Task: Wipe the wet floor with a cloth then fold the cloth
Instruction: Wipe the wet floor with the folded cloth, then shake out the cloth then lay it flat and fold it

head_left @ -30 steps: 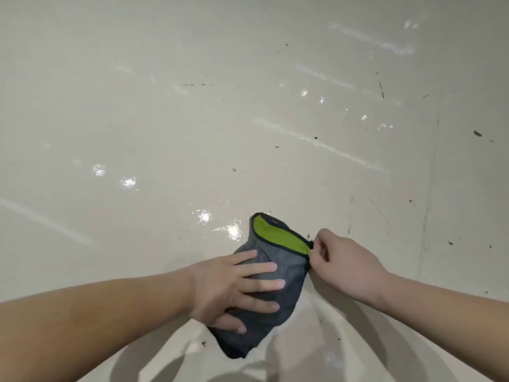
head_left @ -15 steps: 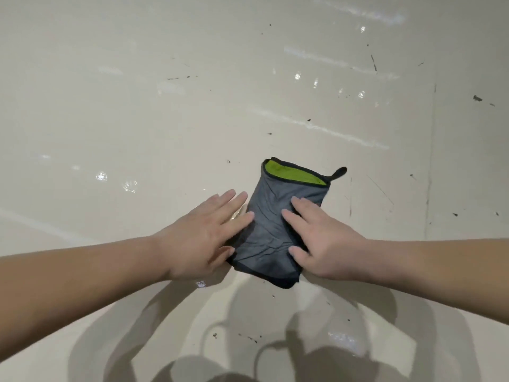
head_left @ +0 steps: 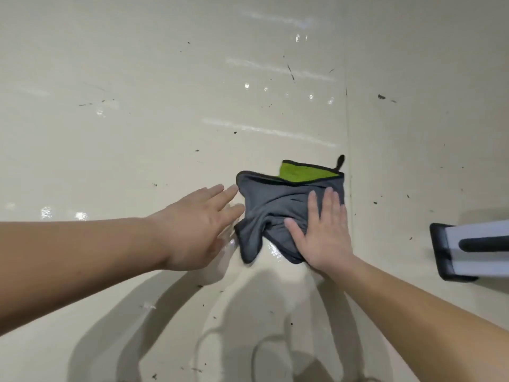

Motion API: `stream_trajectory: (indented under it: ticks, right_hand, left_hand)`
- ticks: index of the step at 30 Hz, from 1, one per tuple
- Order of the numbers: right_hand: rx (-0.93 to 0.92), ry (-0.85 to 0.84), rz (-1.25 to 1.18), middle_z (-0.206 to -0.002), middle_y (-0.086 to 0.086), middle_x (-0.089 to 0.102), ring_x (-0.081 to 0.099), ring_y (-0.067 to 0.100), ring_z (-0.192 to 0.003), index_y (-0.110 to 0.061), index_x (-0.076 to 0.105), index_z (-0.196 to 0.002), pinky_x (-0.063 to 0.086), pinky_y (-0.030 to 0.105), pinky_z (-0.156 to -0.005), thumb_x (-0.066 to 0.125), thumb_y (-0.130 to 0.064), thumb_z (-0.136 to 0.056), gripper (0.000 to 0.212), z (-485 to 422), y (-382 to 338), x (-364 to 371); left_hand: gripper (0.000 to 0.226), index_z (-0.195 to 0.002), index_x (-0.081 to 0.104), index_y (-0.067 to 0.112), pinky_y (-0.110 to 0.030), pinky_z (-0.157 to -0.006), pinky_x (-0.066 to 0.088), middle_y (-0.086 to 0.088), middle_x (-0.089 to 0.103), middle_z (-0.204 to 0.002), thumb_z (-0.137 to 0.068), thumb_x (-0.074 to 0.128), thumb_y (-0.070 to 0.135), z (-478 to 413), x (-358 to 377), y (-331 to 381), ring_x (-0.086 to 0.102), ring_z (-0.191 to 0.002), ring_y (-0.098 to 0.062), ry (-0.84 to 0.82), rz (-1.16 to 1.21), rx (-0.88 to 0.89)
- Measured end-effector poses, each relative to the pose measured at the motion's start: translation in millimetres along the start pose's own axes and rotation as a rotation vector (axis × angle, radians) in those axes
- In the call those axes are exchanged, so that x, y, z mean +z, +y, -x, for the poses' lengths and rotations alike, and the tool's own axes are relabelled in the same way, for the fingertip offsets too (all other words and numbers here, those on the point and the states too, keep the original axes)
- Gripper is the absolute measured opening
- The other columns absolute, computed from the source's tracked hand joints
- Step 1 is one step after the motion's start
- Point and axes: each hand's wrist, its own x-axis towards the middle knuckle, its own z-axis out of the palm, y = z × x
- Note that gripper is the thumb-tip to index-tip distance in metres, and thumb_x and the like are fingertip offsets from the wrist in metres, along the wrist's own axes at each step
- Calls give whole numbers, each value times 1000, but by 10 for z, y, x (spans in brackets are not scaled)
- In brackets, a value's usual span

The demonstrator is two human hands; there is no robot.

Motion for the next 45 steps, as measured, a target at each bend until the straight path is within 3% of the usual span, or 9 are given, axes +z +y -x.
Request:
stream_trajectory:
  ticks: [7, 12, 17, 23, 26, 28, 34, 39, 45]
  right_hand:
    - [212, -30, -45, -166, 35, -6, -5, 47, -156, -1, 4, -163, 4, 60, -126, -5, -74, -92, 102, 649, 550, 264]
    - [-84, 65, -1, -162, 42, 12, 11, 57, -152, 3, 29, -158, 19, 70, -120, 31, -64, -98, 91, 1290, -143, 600]
    - [-533, -12, 21, -167, 33, 10, 7, 49, -156, -9, 29, -161, 17, 66, -119, 35, -74, -94, 94, 1446, -984, 662]
    - [-911, -298, 4, -168, 0, -31, -34, 14, -152, -43, -1, -163, -22, 39, -123, 33, -76, -94, 84, 638, -1184, 123]
    - [-814, -221, -253, -170, -6, 25, 23, 9, -155, -35, 49, -152, 24, 37, -126, 42, -59, -100, 58, 479, -1141, -187]
    - [-704, -168, -374, -154, -7, 47, 51, 6, -129, -28, 61, -141, 44, 38, -112, 55, -41, -102, 42, 426, -1151, -338]
    - [-781, -338, -3, -142, -4, 53, 48, 18, -132, -24, 52, -142, 43, 41, -110, 60, -37, -97, 48, 140, -1468, -836]
    - [-772, -542, 397, -130, 2, 60, 59, 28, -117, -23, 48, -131, 52, 44, -95, 63, -43, -91, 47, 68, -1875, -956]
    - [-686, -573, 505, -118, 7, 62, 58, 28, -97, -18, 46, -126, 46, 33, -77, 63, -36, -92, 43, 66, -2431, -1004]
  left_hand:
    - [67, -160, 12, 19, -32, -124, 10, -11, -4, -170, -102, 43, 33, -57, 214, 264, 7, -155, -29, -7, 61, 56]
    - [71, -162, 9, 21, -35, -127, 9, -11, -6, -171, -101, 43, 35, 303, 538, 77, 3, -157, -29, -65, 93, 13]
    - [65, -155, 30, 18, -36, -125, 20, -15, 11, -169, -96, 54, 35, 766, 735, -195, 22, -151, -32, -33, 139, -77]
    - [71, -136, 55, 11, -36, -112, 31, -23, 49, -149, -73, 78, 36, 1345, 1032, -413, 50, -132, -37, 90, 26, -74]
    - [48, -126, 61, 12, -37, -103, 40, -15, 54, -140, -83, 59, 32, 1511, 1091, -320, 56, -119, -33, 122, 82, 38]
    - [41, -125, 59, 16, -40, -89, 48, -7, 53, -134, -88, 49, 32, 1508, 1152, -154, 55, -106, -28, 110, 140, 106]
    - [47, -121, 54, 26, -34, -64, 42, 4, 51, -111, -82, 54, 51, 1285, 1508, 338, 47, -90, -21, 100, -4, 220]
    - [15, -91, 50, 26, -32, -49, 43, 3, 49, -89, -81, 60, 23, 1228, 1649, 262, 50, -77, -22, 183, -32, 141]
    - [12, -80, 53, 25, -35, -62, 42, 4, 53, -78, -76, 52, 14, 1560, 1444, -789, 51, -76, -24, 447, -57, -41]
